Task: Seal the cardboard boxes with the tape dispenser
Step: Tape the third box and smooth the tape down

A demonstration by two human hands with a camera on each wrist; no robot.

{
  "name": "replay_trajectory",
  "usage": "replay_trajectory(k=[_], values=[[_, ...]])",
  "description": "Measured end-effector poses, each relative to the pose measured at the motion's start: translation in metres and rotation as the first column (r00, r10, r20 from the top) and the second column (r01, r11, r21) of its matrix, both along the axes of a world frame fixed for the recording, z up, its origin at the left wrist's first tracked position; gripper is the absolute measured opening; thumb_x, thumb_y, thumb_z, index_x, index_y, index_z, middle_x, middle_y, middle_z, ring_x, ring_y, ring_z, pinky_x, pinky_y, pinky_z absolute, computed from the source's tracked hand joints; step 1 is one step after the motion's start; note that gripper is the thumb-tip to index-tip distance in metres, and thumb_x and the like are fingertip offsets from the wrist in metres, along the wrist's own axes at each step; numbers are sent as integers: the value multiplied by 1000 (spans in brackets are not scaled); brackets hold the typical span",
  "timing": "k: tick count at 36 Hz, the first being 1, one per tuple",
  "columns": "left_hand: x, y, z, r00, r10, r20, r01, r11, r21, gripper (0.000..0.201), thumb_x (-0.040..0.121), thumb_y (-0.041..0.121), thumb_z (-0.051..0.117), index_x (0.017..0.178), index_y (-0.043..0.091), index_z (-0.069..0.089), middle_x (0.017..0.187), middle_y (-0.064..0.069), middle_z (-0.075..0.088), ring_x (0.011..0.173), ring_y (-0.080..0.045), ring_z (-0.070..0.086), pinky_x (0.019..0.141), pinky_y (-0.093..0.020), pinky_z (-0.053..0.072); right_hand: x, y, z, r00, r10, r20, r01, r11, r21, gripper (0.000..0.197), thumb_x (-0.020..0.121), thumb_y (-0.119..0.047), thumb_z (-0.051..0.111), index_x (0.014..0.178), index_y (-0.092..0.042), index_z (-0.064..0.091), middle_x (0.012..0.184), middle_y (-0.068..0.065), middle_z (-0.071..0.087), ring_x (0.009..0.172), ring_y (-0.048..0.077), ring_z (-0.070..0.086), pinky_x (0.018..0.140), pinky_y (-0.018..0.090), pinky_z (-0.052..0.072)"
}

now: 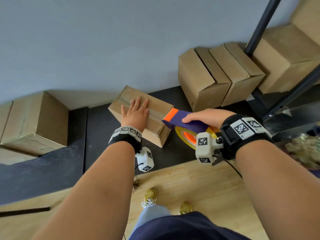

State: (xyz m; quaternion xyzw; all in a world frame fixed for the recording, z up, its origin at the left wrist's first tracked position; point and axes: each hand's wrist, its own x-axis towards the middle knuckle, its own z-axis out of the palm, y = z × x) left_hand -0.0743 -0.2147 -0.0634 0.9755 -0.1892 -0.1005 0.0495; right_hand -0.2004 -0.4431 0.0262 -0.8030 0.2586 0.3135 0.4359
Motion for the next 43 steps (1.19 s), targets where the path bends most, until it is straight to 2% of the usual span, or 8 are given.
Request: replay_trajectory(k=[6,12,19,23,28,31,36,43], values=[[0,-4,-1,1000,15,5,-15,1000,11,50,102,42,8,152,39,2,161,4,-4,148,-17,-7,117,-51,-12,-27,-23,-8,994,-66,-86,73,993,92,53,78,-53,71,113,-15,62,103,10,71,88,22,66,78,31,49],[-2,-4,-1,1000,27,3,-27,999,-22,50,102,43,12,151,41,5,161,5,-3,148,-17,-8,117,-49,-11,-23,-15,-17,998,-51,-31,51,999,-13,53,76,-58,71,107,-15,61,103,7,69,97,23,65,97,37,48],[-23,-14,12,985,166,50,-151,963,-222,53,102,45,27,152,30,17,161,2,5,148,-23,5,120,-41,12,-18,1,-29,999,-41,34,43,997,-60,55,78,-59,69,108,-14,60,95,3,64,85,18,62,69,26,44],[-44,-18,11,981,172,86,-136,937,-322,55,100,48,31,151,29,23,161,2,10,148,-20,5,121,-42,7,-18,1,-31,998,-37,41,38,999,-37,55,79,-59,68,110,-14,61,104,6,66,90,19,63,80,31,47],[-56,-12,-2,995,27,99,-12,989,-147,83,83,77,32,152,35,11,161,-1,-4,147,-21,-11,116,-50,-9,-18,3,-27,999,-19,49,20,999,-30,41,83,-54,66,97,-16,60,92,3,63,81,16,60,68,25,42],[-55,-12,0,998,44,39,-38,990,-135,96,75,84,34,152,35,6,161,-5,-10,146,-27,-17,116,-53,-12,-18,5,-25,999,-6,47,8,999,-42,46,85,-53,65,106,-13,58,92,3,61,82,17,59,70,26,43],[-53,-16,9,999,-35,-19,35,999,-6,104,74,79,45,152,33,-5,159,-5,-17,144,-28,-22,112,-61,-13,-20,3,-26,999,-18,37,21,996,-84,47,83,-55,66,104,-14,58,97,5,63,85,18,60,77,30,44],[-60,-26,0,996,-19,84,14,998,61,87,83,72,30,152,33,-6,160,-5,-12,145,-32,-16,110,-67,-6,-21,1,-23,1000,-9,20,10,996,-89,51,82,-57,66,108,-14,59,96,4,63,88,19,61,79,31,44]])
